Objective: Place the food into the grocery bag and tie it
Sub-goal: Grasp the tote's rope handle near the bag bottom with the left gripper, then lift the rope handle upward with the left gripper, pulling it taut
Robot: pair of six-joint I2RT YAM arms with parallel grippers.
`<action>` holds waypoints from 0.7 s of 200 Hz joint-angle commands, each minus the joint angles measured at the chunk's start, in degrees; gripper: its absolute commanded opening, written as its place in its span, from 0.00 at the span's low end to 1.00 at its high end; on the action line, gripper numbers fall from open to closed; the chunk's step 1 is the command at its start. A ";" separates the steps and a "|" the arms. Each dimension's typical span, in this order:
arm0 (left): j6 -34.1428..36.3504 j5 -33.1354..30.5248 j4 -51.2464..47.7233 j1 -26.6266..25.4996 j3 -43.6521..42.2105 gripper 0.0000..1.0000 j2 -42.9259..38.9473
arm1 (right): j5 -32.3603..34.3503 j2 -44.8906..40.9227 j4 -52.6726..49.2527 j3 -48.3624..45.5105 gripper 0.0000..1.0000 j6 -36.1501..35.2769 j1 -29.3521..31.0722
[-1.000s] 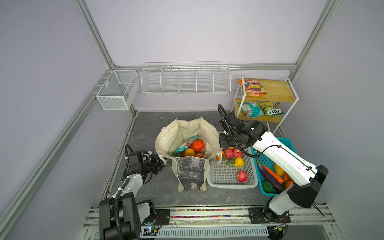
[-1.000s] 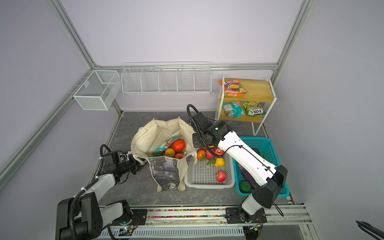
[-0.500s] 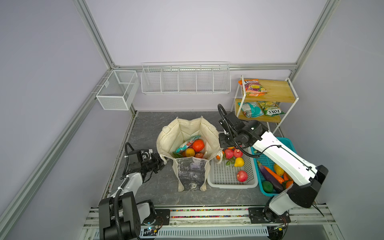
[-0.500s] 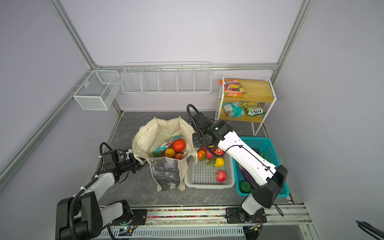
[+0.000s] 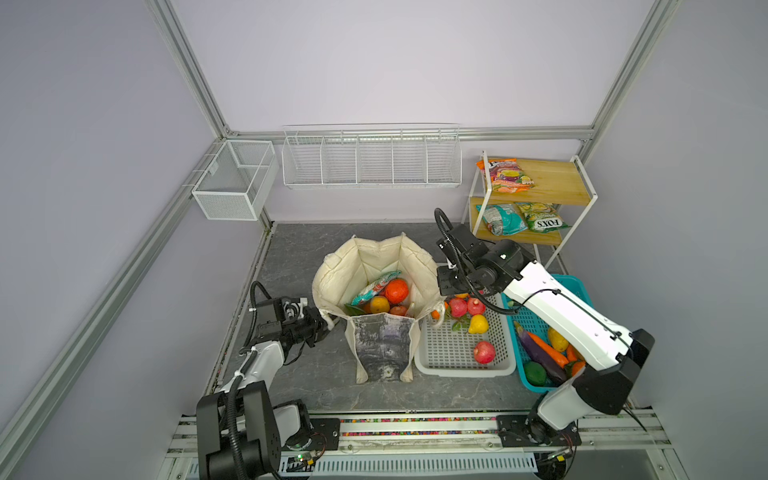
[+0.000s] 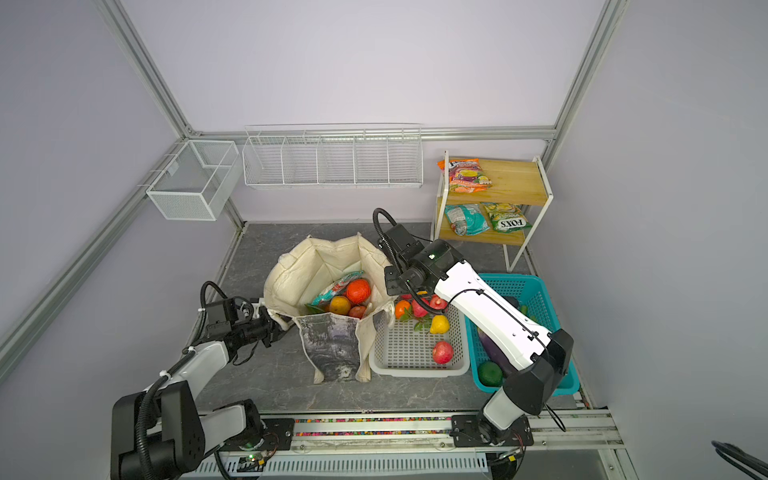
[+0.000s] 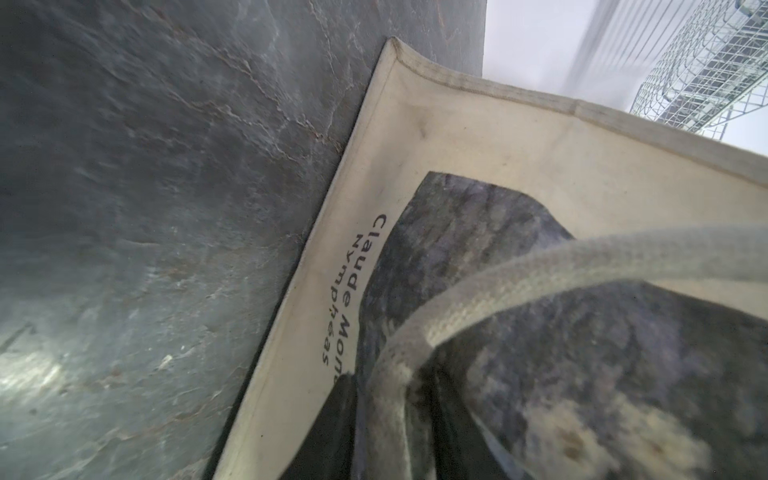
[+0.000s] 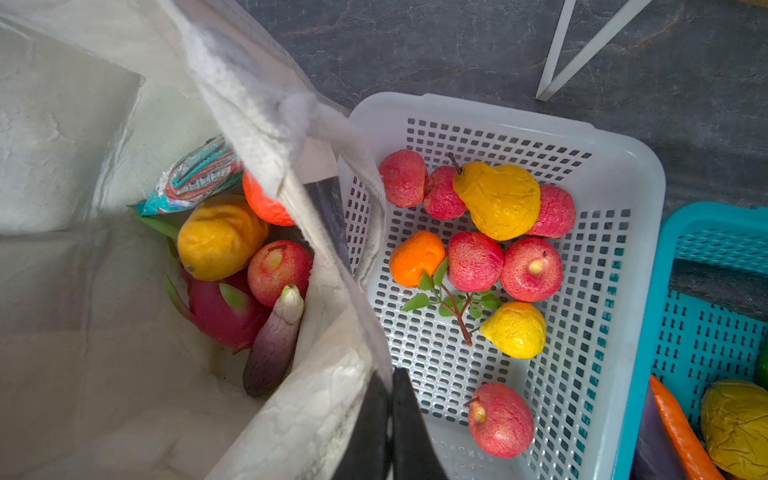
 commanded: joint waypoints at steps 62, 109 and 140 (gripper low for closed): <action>5.65 -0.45 -5.39 -1.48 3.83 0.21 2.62 | 0.89 1.15 -1.09 1.56 0.07 0.26 -0.70; 3.80 -2.52 -5.44 -1.40 5.34 0.07 -0.73 | 0.90 0.98 -1.39 1.75 0.07 0.34 -0.74; 8.32 -9.46 -17.87 0.77 8.90 0.00 -5.10 | 0.58 0.96 -1.26 1.85 0.07 0.47 -0.74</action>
